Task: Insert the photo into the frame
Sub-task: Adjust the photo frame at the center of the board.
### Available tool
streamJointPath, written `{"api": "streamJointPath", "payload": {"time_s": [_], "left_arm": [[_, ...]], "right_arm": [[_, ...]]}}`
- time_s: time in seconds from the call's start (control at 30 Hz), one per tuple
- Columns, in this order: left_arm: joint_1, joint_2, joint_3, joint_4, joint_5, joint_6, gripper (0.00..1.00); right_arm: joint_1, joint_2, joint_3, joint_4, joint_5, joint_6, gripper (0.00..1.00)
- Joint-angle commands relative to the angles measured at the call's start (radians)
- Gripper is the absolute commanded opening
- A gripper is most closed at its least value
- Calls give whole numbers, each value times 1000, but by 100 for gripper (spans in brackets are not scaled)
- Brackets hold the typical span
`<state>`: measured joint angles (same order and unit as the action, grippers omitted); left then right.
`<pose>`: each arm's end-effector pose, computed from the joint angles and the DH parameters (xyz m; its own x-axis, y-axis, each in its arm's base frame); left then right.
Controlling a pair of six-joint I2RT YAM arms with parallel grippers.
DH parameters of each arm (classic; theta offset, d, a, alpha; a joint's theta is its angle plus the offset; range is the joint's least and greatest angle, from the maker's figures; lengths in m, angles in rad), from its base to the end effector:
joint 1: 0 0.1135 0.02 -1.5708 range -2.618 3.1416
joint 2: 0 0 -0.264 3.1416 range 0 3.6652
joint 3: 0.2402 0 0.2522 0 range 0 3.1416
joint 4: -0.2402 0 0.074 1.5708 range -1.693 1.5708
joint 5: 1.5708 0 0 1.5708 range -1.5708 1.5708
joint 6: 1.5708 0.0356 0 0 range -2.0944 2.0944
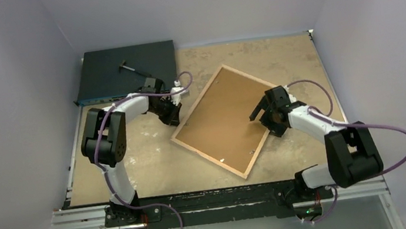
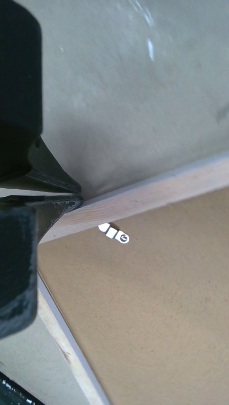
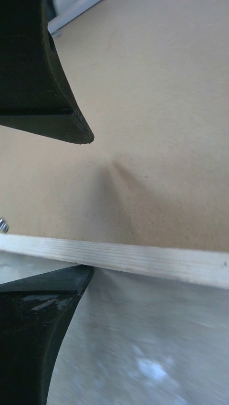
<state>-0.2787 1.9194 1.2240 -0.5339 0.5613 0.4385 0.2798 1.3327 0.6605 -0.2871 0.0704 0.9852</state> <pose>0.3520 -0.1204 0.1526 -0.6485 0.5594 -0.5162 0.7507 0.5824 -0.3119 0.2406 0.0665 0.1748 -0.6322 0.6833 -0.3653 0.5250 0.7245 0.4466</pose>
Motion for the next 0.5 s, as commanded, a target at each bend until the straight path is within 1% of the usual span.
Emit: {"api": "streamJointPath", "payload": {"time_s": [0.0, 0.2, 0.27, 0.3, 0.33, 0.43, 0.47], "left_arm": [[-93, -4, -41, -43, 3, 18, 5], [-208, 50, -7, -50, 7, -1, 5], [-242, 74, 7, -52, 31, -6, 5], [-255, 89, 14, -57, 32, -10, 5], [-266, 102, 31, -71, 35, -9, 5], [-269, 114, 88, -117, 63, -14, 5], [-269, 102, 92, -122, 69, -20, 5]], "right_arm": [[-65, 96, 124, 103, 58, -112, 99], [-149, 206, 252, 155, 46, -158, 99], [-176, 259, 292, 166, 6, -166, 99], [-199, 283, 308, 185, -54, -171, 99], [-206, 306, 325, 195, -76, -177, 99], [-208, 370, 435, 138, -72, -213, 99], [-208, 381, 474, 110, -44, -225, 99]]}}
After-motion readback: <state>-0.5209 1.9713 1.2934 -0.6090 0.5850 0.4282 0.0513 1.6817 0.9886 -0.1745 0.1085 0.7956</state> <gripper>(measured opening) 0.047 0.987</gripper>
